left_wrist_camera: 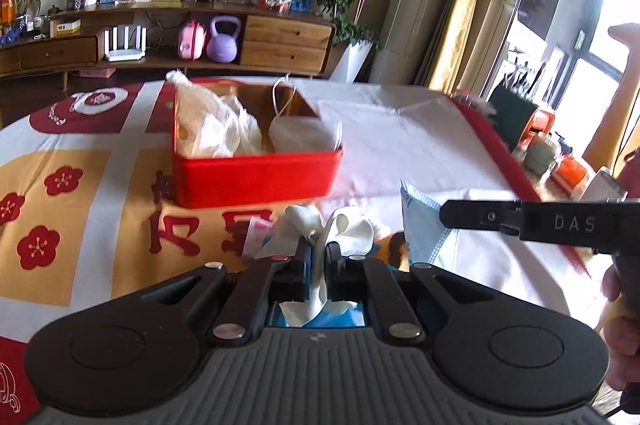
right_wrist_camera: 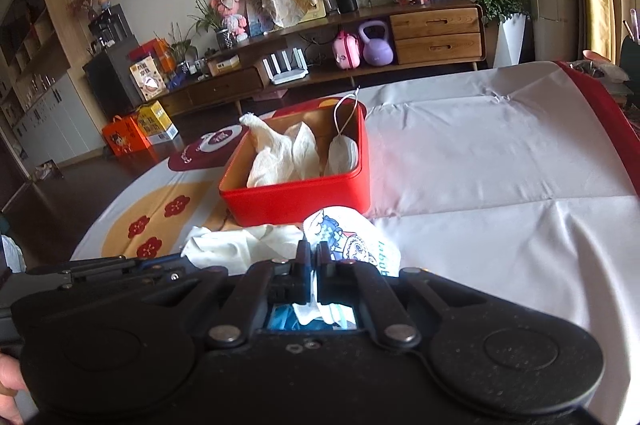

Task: Organize soft objects
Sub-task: 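Lift the white cloth and printed mask with both grippers over the red box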

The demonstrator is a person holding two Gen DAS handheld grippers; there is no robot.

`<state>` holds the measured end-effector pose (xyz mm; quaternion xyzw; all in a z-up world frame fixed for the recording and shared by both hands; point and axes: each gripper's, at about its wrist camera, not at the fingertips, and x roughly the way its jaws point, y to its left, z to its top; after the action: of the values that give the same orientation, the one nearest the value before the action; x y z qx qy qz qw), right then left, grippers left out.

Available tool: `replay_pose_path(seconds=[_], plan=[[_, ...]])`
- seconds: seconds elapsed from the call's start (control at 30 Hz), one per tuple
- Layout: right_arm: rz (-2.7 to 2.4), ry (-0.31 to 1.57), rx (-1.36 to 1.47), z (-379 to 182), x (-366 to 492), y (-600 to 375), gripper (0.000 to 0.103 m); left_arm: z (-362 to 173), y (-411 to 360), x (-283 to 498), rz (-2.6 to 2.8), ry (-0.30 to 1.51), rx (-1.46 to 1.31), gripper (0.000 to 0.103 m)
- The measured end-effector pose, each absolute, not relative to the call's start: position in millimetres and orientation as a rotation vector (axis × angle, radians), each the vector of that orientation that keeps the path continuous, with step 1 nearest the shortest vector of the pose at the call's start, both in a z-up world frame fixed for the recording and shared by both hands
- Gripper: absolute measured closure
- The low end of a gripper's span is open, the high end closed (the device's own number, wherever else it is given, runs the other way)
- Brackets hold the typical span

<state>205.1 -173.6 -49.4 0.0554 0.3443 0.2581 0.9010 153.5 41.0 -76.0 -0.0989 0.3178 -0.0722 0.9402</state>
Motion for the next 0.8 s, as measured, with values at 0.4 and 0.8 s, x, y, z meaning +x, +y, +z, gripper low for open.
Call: replay_pose_path(seconds=[0.4,0.8], plan=[[0.556,0.666,0.125,-22.7,210.9,-179.8,0.101,-36.2,50.7,157.4,-0.127,0.602,-0.220,0.096],[0.594,0.620,0.077,12.8,239.5,-162.9,0.101,7.2,59.6,182.8,-0.119,0.550,-0.180,0.096]])
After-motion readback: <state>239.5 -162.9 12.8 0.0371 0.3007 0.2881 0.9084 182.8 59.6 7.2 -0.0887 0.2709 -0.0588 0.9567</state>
